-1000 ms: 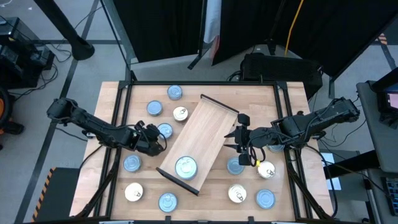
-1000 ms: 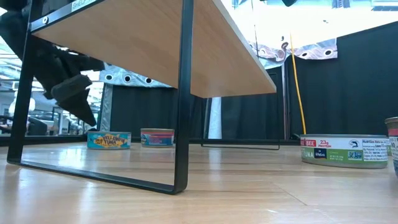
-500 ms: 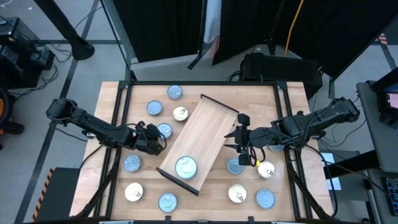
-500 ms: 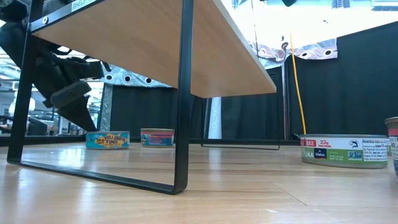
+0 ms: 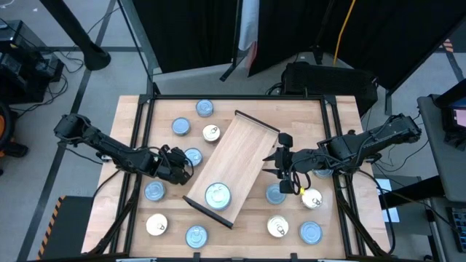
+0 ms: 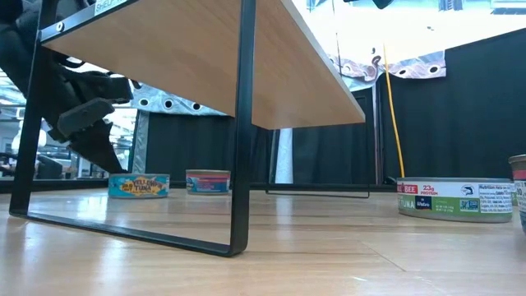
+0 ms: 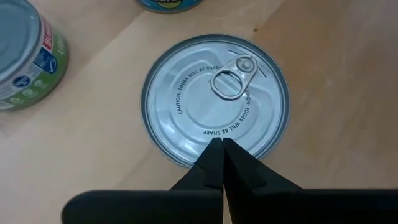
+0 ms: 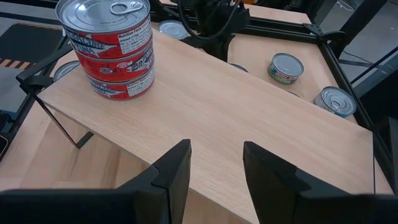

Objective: Stack canned seafood by type on shelf
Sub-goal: Put the light blue tuna can on the shelf

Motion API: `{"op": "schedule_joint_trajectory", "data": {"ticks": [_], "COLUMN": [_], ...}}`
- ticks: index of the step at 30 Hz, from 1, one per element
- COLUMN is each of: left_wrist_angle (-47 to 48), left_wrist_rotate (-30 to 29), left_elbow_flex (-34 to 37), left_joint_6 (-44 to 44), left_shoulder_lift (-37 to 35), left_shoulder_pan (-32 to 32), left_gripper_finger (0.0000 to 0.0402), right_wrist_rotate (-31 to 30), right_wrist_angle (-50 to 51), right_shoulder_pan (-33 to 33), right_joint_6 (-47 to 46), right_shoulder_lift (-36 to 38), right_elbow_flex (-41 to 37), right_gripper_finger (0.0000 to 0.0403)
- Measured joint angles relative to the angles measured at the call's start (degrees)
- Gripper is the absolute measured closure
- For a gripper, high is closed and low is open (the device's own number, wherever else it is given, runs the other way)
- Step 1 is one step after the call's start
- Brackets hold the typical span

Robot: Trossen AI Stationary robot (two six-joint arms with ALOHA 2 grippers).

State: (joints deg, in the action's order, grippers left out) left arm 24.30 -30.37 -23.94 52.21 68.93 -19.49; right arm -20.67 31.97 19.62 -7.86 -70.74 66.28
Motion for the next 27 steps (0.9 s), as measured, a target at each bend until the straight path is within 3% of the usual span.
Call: {"op": "schedule_joint_trajectory", "data": {"ticks": [27], "left_wrist_angle": [2.5], "left_wrist_rotate": [1.4], "left_elbow_flex": [-1.6], "left_joint_6": [1.5], "left_shoulder_lift": [-3.6], "left_shoulder_pan": [-1.8], "left_gripper_finger": [0.0402], "right_wrist_rotate": [0.0], "right_wrist_angle": [0.0], "right_shoulder_pan": [0.0], "right_joint_6": [0.1], "right_shoulder_lift": [0.0], "right_elbow_flex": [0.0], "right_gripper_finger": [0.0264]}}
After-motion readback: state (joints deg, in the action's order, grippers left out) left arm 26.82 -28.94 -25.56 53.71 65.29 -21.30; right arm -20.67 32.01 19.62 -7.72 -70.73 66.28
